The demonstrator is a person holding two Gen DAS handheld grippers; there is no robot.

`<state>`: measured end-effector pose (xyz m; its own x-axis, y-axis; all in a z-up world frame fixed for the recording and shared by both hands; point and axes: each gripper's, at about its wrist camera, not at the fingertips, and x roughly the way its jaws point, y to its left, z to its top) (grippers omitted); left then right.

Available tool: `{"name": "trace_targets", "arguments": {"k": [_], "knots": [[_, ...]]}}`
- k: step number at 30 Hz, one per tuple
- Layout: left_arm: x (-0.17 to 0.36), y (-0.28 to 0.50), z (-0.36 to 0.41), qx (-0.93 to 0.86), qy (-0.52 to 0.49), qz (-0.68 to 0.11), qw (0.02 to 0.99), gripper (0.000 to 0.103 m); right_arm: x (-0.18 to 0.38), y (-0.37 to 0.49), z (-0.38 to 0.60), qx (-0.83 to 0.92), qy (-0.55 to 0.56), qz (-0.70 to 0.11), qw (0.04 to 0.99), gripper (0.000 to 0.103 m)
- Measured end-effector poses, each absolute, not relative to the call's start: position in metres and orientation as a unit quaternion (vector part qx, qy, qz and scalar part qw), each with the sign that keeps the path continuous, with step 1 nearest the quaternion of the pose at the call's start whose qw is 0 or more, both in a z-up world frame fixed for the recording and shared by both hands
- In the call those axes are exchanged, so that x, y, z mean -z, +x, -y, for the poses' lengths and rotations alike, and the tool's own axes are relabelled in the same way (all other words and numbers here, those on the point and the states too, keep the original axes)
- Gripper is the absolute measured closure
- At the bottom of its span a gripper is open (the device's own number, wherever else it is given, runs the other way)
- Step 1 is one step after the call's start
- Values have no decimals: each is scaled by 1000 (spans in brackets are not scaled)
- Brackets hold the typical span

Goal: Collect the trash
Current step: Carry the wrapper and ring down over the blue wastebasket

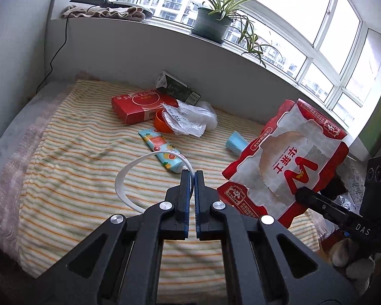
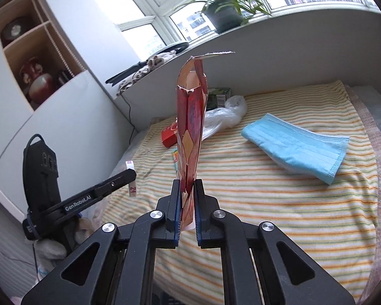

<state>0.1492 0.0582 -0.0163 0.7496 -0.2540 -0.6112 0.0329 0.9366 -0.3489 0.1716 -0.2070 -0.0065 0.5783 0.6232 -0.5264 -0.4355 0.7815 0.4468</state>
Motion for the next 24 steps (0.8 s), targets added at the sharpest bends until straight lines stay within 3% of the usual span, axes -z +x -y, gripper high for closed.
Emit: {"name": "trace_targets", "arguments": {"k": [13,24], "knots": [[14,66,-55,85,-164,-339,922,102,3,94,199,-336,95,-348,870,96],[47,6,-63,71,-189,-368,908,102,25,41,185,-355,59,-377,853,96]]}}
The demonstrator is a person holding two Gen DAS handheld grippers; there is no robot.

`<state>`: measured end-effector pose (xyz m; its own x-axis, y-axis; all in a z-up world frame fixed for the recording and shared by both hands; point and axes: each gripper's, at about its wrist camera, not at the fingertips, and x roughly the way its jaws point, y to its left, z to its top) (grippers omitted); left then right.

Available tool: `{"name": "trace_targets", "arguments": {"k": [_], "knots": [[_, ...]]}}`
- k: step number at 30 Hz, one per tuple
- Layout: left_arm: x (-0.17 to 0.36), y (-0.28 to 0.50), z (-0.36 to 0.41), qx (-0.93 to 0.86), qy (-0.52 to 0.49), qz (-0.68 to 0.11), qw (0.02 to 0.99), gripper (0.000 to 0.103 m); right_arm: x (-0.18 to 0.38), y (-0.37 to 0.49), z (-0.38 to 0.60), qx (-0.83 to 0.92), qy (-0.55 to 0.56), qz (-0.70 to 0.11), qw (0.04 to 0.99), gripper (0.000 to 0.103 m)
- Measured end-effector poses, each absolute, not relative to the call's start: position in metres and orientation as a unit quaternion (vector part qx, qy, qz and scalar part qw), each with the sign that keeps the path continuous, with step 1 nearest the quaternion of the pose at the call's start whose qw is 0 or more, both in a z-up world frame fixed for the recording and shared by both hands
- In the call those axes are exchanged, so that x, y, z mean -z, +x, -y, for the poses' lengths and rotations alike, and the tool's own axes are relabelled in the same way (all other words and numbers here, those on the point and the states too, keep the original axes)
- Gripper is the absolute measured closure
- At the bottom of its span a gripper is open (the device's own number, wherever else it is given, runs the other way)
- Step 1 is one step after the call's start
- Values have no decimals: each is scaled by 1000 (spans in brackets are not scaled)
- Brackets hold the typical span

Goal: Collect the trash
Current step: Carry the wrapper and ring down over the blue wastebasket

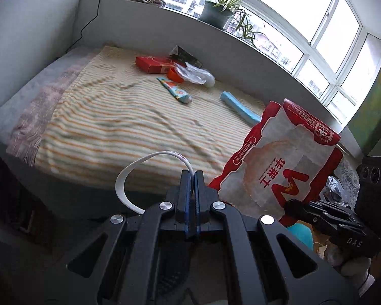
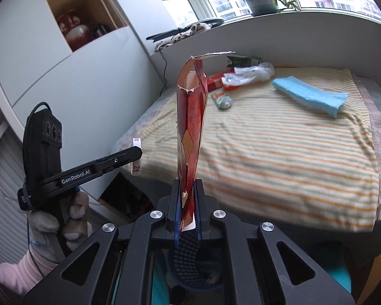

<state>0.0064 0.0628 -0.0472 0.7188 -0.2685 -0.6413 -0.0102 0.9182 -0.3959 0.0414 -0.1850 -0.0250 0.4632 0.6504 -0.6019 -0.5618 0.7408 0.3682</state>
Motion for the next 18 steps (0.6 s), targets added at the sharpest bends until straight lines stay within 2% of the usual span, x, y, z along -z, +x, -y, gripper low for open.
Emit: {"name": "trace_targets", "arguments": {"k": [18], "knots": [[132,-28,-68,37,-230,-449,863,102,101,8,152,-368,15,-454,811,96]]}}
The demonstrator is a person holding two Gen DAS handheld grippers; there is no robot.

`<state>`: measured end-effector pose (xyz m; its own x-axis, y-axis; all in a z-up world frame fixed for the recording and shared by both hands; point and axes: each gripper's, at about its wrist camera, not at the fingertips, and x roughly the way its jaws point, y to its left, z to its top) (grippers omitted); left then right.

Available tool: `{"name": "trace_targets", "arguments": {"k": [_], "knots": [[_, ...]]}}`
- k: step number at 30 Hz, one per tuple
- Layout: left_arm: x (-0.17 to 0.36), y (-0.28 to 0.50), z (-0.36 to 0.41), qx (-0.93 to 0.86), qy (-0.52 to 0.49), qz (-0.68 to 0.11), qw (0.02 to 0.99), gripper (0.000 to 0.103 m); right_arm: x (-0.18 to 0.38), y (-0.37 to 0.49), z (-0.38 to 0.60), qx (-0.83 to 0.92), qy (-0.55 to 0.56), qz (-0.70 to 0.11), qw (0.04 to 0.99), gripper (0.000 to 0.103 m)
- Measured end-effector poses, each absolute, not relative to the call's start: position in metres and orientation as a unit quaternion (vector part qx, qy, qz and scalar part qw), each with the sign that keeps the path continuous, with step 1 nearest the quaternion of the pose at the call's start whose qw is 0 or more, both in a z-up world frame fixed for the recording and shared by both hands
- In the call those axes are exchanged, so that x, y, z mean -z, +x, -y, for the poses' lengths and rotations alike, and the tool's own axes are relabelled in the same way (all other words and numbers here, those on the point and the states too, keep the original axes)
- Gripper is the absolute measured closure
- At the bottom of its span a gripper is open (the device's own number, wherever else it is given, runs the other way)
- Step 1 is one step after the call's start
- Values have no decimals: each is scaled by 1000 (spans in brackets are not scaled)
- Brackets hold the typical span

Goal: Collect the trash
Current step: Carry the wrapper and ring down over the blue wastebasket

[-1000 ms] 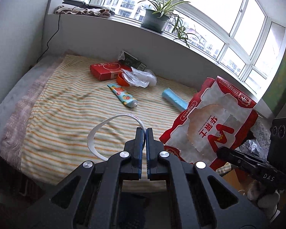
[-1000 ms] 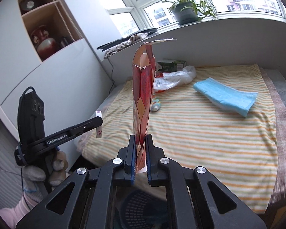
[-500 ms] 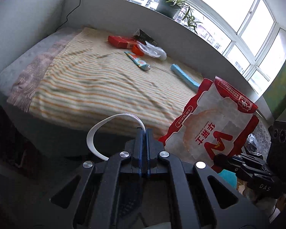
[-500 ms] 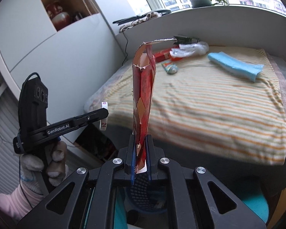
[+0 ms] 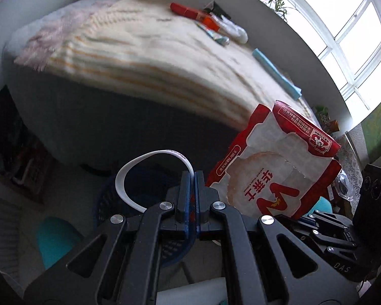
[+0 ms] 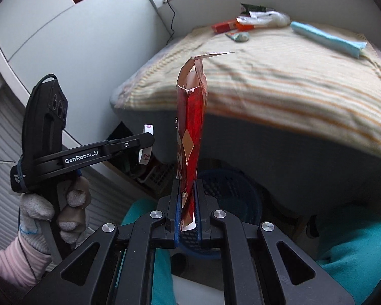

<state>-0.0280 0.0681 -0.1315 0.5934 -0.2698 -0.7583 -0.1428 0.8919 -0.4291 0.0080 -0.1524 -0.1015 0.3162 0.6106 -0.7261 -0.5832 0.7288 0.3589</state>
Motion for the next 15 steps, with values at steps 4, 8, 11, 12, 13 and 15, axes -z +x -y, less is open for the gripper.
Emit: {"name": "trace_targets", "arguments": {"k": [4,8,11,12,13,15], "knots": [[156,-29,-65,33,-242,-472,847,102,119,8,147,-362,3,-472,804,96],[181,-30,-63,25,-239,-495,835,102,138,10,142,-357,-3,-491,795,96],[197,-30,-63,15,-237,-509,827,102,151,9,140,-353,-8,-504,789,96],[201,-30,-64,11,-235,-513,825,102,155,9,139,-351,-10,-508,787,96],[206,-30,-64,6,-234,-518,823,102,159,10,137,-349,-11,-511,785,96],[213,-29,-65,2,-234,-524,819,102,167,12,135,-345,-14,-519,782,96]]}}
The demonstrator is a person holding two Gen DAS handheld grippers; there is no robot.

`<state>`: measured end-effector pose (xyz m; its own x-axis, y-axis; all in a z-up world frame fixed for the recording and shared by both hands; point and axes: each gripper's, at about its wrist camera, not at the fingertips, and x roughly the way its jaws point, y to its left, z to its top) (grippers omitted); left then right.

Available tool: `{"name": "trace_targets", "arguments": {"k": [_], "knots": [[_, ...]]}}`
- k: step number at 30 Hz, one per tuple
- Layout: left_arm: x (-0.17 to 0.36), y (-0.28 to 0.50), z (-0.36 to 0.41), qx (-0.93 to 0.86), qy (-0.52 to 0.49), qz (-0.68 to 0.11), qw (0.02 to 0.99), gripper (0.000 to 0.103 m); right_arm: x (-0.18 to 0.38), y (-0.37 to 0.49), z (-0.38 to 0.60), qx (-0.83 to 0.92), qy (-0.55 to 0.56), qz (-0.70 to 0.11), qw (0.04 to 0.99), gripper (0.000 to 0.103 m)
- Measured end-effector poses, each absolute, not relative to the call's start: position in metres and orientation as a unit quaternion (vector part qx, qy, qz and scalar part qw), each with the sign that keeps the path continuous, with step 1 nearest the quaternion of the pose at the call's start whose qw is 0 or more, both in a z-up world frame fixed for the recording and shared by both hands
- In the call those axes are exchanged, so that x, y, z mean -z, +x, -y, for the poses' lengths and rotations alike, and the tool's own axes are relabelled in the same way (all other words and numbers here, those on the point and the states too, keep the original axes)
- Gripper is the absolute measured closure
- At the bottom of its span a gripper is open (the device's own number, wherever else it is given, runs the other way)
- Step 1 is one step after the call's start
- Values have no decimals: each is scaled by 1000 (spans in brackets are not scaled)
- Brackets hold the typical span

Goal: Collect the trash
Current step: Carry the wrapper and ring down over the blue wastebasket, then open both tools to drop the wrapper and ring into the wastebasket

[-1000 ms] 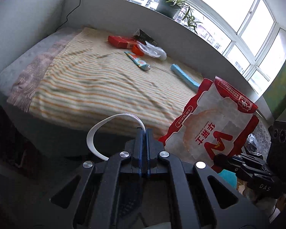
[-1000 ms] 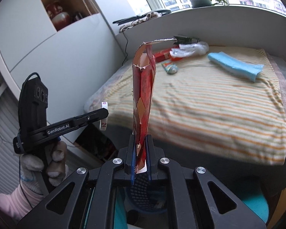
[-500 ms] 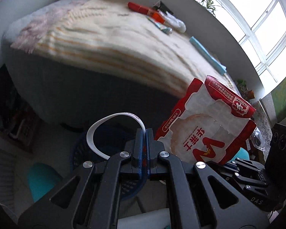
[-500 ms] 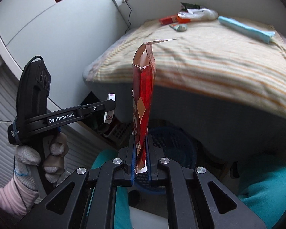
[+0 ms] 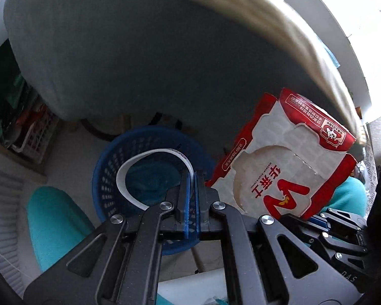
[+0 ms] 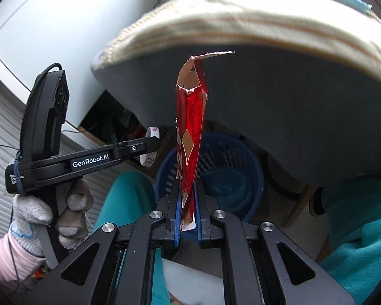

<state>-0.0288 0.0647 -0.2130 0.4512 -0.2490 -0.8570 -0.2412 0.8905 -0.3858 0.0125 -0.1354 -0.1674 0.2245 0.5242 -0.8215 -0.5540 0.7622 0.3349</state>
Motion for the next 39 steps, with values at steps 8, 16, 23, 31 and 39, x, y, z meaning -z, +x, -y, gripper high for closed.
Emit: {"name": "trace_targets", "arguments": {"k": [8,16,23,31,39], "knots": [[233,-26,-62,-8,-229,-543,808,102,185,10,123,-338,-25,-538,772,96],[244,-16,-58,-16,-223,-554,802,102,196,14,119,-330,-27,-548,769,95],[244,-18,-54,-23,-211,-554,805,102,201,16,115,-323,-36,-551,768,91],[247,-18,-60,-35,-207,-559,802,80,208,21,111,-310,-46,-557,769,85],[246,-18,-59,-36,-204,-558,804,80,207,24,116,-303,-42,-558,771,74]]}}
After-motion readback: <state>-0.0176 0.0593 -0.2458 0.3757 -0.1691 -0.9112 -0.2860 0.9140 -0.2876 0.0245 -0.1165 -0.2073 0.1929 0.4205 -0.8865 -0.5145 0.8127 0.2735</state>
